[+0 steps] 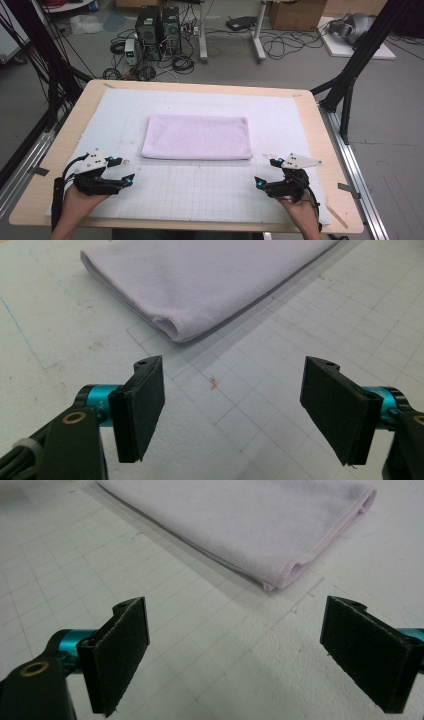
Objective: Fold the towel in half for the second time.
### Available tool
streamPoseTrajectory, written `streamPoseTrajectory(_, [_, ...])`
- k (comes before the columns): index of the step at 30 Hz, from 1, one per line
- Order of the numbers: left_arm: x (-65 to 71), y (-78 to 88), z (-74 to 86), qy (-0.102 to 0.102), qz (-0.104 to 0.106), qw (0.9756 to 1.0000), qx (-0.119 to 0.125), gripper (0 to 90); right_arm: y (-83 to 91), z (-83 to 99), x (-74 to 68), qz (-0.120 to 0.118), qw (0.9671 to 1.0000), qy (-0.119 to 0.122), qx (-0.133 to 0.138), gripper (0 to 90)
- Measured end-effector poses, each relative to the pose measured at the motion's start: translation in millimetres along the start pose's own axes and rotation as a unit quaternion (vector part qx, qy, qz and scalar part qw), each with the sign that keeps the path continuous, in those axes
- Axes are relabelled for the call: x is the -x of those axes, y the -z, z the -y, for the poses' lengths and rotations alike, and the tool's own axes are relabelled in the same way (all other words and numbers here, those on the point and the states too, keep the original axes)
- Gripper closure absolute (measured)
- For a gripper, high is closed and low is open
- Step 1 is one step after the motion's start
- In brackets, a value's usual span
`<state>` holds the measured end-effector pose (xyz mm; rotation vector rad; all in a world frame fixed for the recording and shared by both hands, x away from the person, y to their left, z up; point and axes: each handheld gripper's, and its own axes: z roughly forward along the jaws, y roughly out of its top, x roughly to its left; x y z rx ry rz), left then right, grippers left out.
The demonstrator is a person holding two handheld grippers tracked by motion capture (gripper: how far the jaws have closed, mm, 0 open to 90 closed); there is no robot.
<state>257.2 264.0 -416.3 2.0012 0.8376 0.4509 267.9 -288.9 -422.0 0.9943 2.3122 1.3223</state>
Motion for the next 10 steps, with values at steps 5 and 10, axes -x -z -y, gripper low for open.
streamPoseTrajectory(5, [0.8,2.7,2.7,0.002,-0.002,1.0,0.0,26.3,1.6,4.6,-2.5,-0.001,1.0,-0.001,-0.004,11.5])
streamPoseTrajectory(10, [-0.3,1.9,2.7,0.006,-0.002,1.0,0.002,26.3,-0.4,4.7,-3.0,-0.001,1.0,0.005,-0.007,11.5])
